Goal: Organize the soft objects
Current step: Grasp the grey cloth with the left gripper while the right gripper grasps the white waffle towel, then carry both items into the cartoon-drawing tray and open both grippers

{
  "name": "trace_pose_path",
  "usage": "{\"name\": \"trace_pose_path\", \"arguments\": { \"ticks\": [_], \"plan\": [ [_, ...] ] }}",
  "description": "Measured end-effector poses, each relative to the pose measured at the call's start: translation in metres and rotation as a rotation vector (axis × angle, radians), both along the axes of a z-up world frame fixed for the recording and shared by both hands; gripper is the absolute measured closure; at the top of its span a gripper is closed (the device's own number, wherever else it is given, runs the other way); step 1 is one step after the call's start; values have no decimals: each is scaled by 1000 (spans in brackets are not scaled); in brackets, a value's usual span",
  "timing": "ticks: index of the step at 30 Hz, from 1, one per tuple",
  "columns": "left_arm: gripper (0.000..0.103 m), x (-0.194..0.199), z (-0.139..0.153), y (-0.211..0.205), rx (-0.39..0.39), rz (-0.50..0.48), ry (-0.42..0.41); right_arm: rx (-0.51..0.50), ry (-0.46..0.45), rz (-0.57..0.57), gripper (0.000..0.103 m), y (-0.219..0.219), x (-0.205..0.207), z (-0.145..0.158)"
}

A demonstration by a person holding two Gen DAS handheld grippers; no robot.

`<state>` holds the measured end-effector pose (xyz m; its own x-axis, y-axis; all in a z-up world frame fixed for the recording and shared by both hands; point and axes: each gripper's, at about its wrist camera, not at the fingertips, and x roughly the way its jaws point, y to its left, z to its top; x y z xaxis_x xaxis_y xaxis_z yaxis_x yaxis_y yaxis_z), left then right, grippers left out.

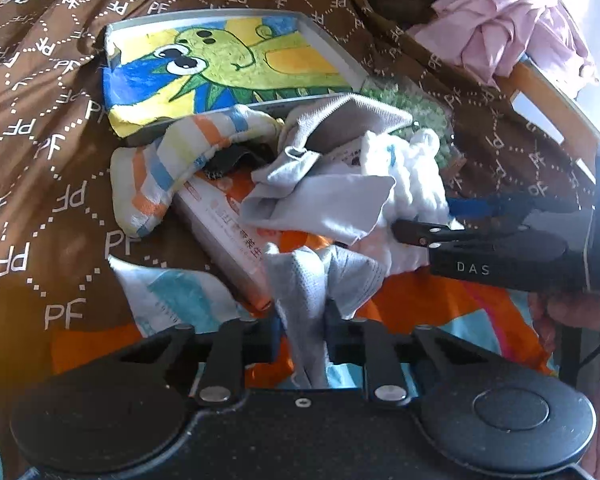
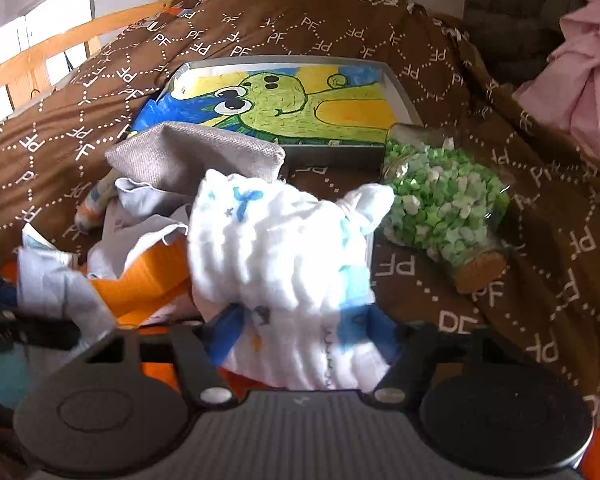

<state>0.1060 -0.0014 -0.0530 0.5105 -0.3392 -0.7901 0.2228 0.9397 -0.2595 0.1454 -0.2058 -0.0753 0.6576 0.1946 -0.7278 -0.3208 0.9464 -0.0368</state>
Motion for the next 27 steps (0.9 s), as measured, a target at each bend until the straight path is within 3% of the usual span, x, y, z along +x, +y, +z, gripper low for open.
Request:
{"name": "trace_pose_path", "arguments": {
  "ticks": [5, 8, 13, 18, 23, 27],
  "plan": [
    [86, -13, 12, 5, -42, 12, -27, 55, 7, -24, 76, -10, -3, 7],
    [86, -29, 22, 5, -57, -1, -61, 61, -8, -24, 83, -12, -12, 14],
    [86, -55, 32, -1, -47, -40, -149, 93, -76, -45, 86, -20, -31, 33],
    [86, -70, 42, -6, -34, -56, -270, 159, -215, -80, 87, -35, -51, 59],
    [85, -77, 56, 0, -71, -12, -402, 237, -341, -69, 87, -43, -62, 77],
    [83, -58, 71, 5, -98, 44, -463, 258, -408, -76, 86, -42, -64, 83]
  ]
}}
